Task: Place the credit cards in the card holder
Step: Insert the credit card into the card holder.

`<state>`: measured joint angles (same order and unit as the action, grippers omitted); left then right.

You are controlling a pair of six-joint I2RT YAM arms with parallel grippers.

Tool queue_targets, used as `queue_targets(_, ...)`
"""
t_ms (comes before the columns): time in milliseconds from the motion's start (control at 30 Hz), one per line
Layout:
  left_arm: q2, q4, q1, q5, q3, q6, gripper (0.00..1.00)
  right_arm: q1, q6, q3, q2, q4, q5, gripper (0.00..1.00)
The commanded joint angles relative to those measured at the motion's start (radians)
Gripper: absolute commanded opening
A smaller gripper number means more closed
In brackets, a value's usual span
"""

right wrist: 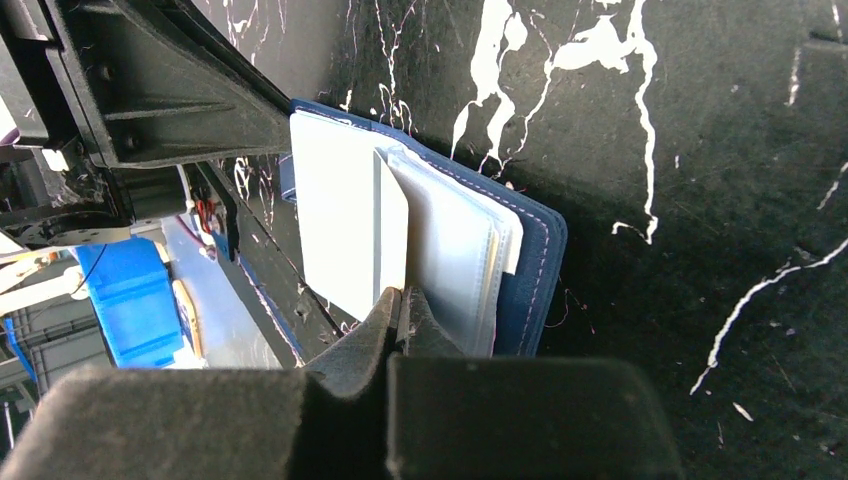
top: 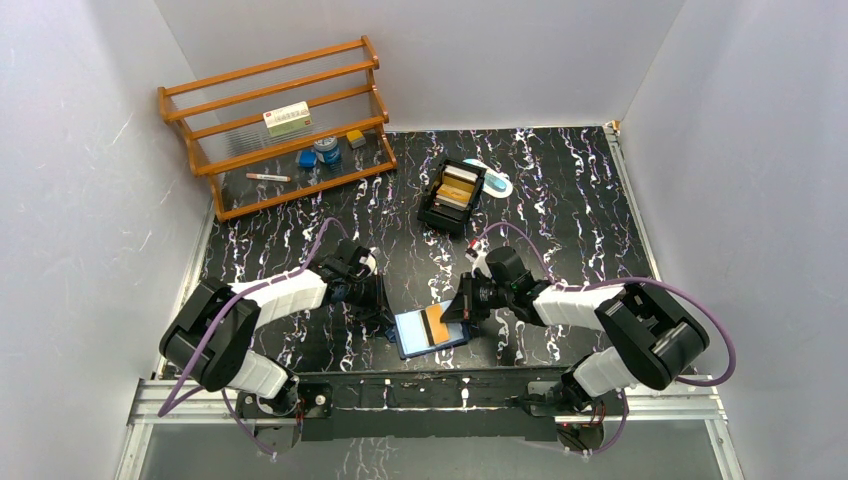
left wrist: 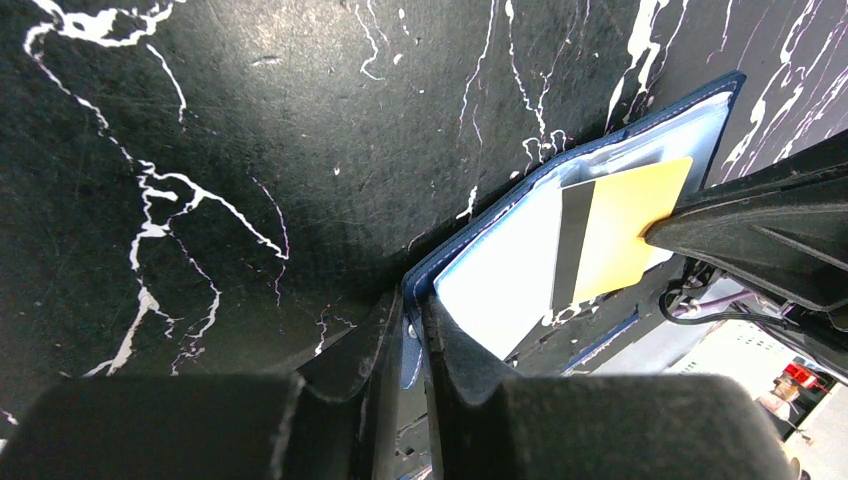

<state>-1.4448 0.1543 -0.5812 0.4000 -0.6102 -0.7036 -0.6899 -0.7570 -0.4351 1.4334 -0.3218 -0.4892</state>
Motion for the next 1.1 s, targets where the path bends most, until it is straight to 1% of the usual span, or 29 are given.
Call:
queue_targets(0,-0.015,-0.002,0.003,-0.012,0.020,0.006,0.12,-0.003,0.018,0.000,-0.017,0.002,0.009,0.00)
queue_targets(167,-0.016,-0.018,0.004,-0.006,0.028,-0.002,0.13,-0.003,0.020,0.017,0.016,-0.063,-0.001,0.00)
queue_targets(333,-0.016,-0.024,0.003,0.002,0.033,-0.013,0.13,-0.006,-0.045,0.032,0.033,-0.129,0.005,0.00)
queue_targets(633,-0.014,-0.036,0.004,0.013,0.041,-0.026,0.13,-0.037,-0.130,0.030,0.035,-0.158,0.064,0.00)
queue_targets(700,-0.011,-0.036,0.004,0.011,0.045,-0.028,0.13,-0.053,-0.135,0.019,0.039,-0.145,0.080,0.04)
queue_targets(733,-0.011,-0.038,0.004,0.011,0.047,-0.029,0.13,-0.063,-0.135,0.011,0.039,-0.130,0.090,0.08)
queue_targets(833,-0.011,-0.038,0.004,0.011,0.049,-0.031,0.13,-0.078,-0.108,-0.026,0.040,-0.041,0.125,0.20)
queue_targets(900,-0.010,-0.038,0.004,0.010,0.050,-0.033,0.13,-0.084,-0.101,-0.049,0.028,0.029,0.153,0.25)
queue_targets(933,-0.008,-0.038,0.003,0.010,0.050,-0.033,0.13,-0.086,-0.072,-0.057,0.017,0.062,0.167,0.27)
queue_targets(1067,-0.006,-0.036,0.003,0.013,0.046,-0.036,0.13,-0.104,-0.059,-0.077,-0.020,0.131,0.208,0.31)
